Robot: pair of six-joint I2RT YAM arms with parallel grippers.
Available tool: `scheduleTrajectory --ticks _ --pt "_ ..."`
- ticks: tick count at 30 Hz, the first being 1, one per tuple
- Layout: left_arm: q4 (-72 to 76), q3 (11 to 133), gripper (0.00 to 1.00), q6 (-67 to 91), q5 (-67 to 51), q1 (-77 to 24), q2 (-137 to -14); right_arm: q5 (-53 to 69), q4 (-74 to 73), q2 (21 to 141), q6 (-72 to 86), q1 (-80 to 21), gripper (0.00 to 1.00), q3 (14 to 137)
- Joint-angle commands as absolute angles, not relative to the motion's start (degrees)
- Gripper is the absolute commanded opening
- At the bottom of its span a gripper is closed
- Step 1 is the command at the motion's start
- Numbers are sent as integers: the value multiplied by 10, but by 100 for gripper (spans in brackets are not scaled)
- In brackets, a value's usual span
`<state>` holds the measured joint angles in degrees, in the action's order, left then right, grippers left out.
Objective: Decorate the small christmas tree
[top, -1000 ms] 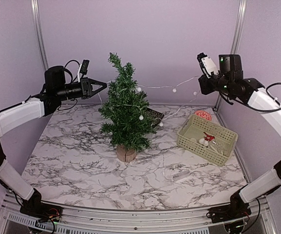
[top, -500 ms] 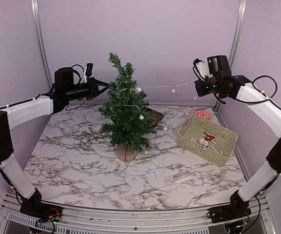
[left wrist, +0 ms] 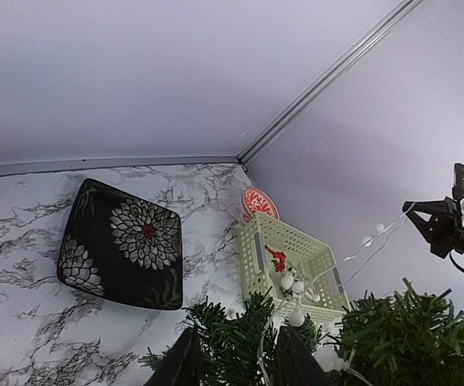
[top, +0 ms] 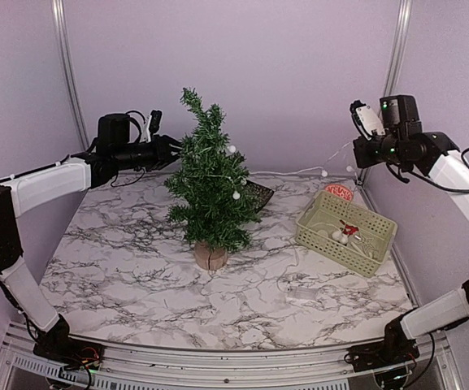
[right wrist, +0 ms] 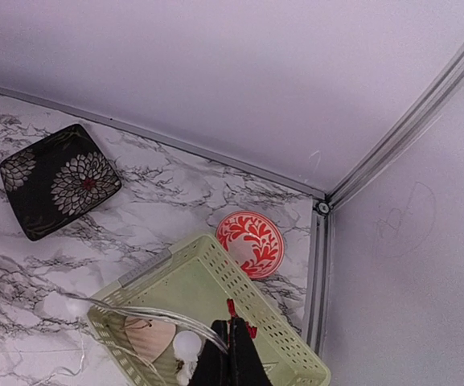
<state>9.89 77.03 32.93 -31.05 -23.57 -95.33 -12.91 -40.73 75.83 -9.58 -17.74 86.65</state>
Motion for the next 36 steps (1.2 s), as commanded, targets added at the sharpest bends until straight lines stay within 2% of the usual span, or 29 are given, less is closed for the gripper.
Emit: scheduleTrajectory --ticks 1,11,14,22,28,32,36 --pt "49 785 33 297 -283 -232 -940 -70 -442 730 -92 -176 0 849" --pt "72 688 47 284 -204 -208 -824 95 -444 661 -112 -188 0 895" --pt "40 683 48 261 -185 -209 -795 120 -449 655 -113 -215 0 917" --pt "37 633 50 257 -168 -210 -713 88 -444 671 -119 -238 0 1030" --pt "37 615 50 250 -165 -214 -682 47 -387 691 -124 -239 0 1040" --pt "33 614 50 240 -176 -216 -668 101 -391 714 -118 -252 0 1063" --pt "32 605 50 217 -178 -221 -638 211 -394 683 -114 -257 0 1043"
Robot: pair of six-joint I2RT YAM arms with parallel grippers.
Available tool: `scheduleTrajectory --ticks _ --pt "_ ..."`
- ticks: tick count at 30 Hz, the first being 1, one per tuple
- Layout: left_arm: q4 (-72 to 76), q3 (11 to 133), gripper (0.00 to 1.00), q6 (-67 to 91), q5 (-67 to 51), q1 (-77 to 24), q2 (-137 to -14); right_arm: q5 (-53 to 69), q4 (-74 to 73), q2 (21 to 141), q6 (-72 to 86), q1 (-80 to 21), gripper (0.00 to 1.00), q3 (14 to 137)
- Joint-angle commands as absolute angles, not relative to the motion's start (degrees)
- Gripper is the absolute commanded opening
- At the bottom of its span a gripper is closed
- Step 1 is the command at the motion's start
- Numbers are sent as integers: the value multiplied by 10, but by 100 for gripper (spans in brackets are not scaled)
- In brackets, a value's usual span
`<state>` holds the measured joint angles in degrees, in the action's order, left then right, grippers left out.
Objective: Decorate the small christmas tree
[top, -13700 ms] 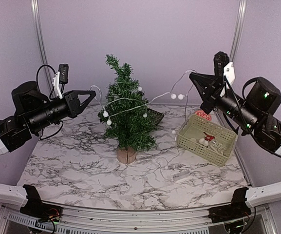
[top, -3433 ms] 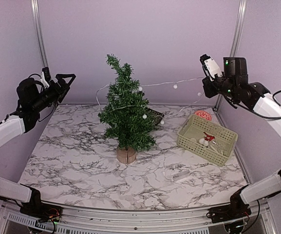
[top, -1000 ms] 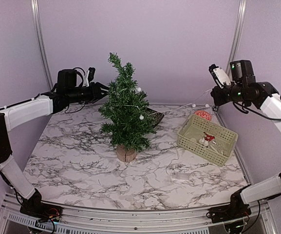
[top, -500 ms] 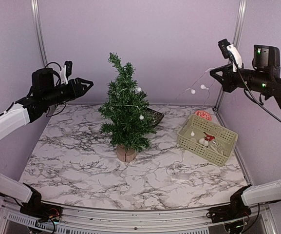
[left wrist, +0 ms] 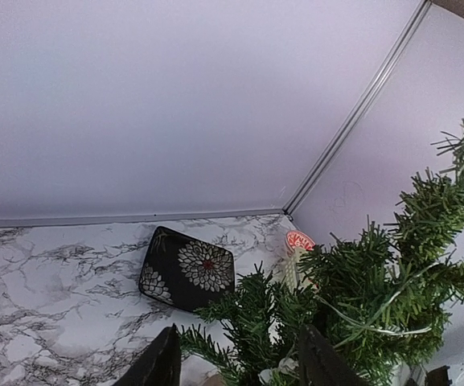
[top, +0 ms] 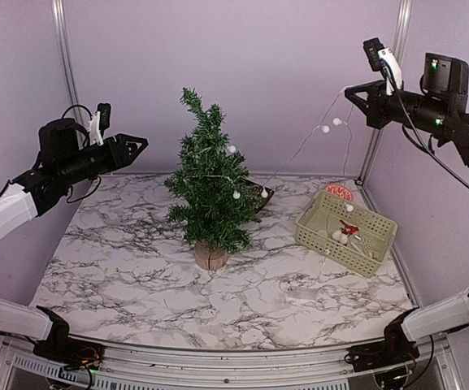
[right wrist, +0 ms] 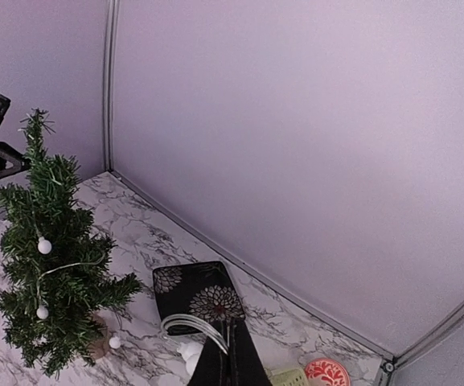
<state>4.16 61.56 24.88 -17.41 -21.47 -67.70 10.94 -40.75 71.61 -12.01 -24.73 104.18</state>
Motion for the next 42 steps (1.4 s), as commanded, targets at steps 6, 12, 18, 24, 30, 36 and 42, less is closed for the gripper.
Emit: scheduleTrajectory --ticks 6,12,18,24,30,36,42 --pt "17 596 49 189 -175 -236 -591 344 -404 647 -76 -263 0 1049" --pt "8 602 49 151 -190 -282 -558 407 -399 667 -21 -295 0 1082" --pt "-35 641 49 83 -190 -364 -553 320 -427 719 -64 -436 0 1095" --pt "-95 713 47 5 -147 -497 -594 249 -473 791 -111 -567 0 1142" --pt "-122 777 44 -65 -118 -599 -643 251 -489 846 -127 -623 0 1199" --pt "-123 812 40 -79 -128 -644 -671 231 -496 871 -131 -643 0 1212" --pt "-123 817 40 -82 -115 -658 -676 219 -495 891 -130 -653 0 1223"
